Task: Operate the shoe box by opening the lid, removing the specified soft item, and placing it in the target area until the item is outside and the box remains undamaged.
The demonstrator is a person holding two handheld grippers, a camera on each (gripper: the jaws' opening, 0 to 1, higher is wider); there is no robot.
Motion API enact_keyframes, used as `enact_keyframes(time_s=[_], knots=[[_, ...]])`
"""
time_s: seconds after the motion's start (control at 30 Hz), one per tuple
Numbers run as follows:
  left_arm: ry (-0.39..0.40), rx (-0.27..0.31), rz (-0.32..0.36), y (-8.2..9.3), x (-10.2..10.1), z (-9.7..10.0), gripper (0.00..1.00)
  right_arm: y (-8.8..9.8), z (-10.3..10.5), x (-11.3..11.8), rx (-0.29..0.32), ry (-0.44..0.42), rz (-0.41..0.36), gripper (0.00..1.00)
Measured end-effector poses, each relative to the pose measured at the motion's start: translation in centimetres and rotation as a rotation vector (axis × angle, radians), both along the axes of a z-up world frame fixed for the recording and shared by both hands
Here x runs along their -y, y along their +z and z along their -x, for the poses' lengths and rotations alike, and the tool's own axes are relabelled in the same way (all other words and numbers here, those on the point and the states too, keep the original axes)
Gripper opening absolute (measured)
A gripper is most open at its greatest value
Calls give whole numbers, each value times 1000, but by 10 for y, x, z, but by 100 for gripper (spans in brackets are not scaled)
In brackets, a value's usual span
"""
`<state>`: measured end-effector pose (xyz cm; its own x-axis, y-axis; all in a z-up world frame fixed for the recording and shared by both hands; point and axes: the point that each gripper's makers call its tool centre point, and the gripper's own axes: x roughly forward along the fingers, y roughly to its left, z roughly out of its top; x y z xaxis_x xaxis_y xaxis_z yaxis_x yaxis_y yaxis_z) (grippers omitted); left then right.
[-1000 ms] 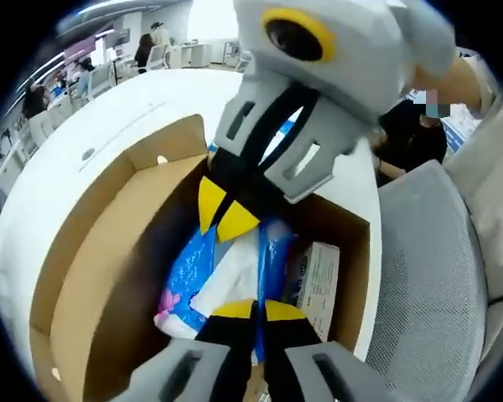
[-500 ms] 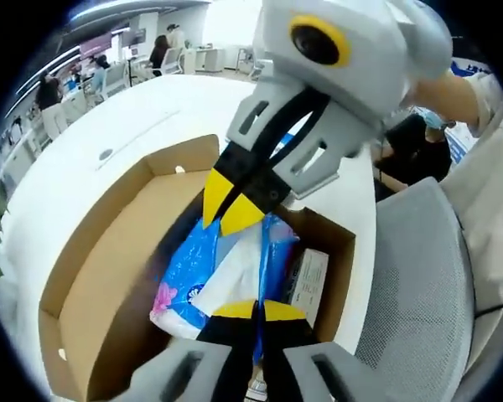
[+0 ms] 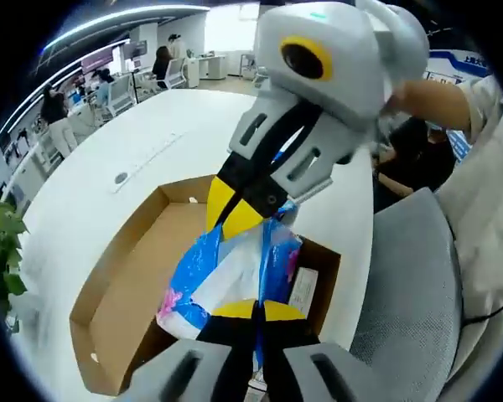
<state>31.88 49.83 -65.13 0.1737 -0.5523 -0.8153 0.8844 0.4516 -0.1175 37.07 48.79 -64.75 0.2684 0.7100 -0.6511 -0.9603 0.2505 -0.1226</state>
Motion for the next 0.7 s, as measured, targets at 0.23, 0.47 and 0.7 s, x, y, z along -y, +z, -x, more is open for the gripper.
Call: enact_keyframes(time_s=[0.23, 0.47, 0.7], knots=[[0, 14, 17, 19, 16, -4, 0, 19, -5, 15, 11, -19, -28, 0], [-26, 37, 31, 38, 34, -7, 0, 38, -7, 33, 24, -30, -41, 0], [-52, 51, 50, 50, 54, -11, 0, 49, -10, 54, 40, -48, -42, 0]])
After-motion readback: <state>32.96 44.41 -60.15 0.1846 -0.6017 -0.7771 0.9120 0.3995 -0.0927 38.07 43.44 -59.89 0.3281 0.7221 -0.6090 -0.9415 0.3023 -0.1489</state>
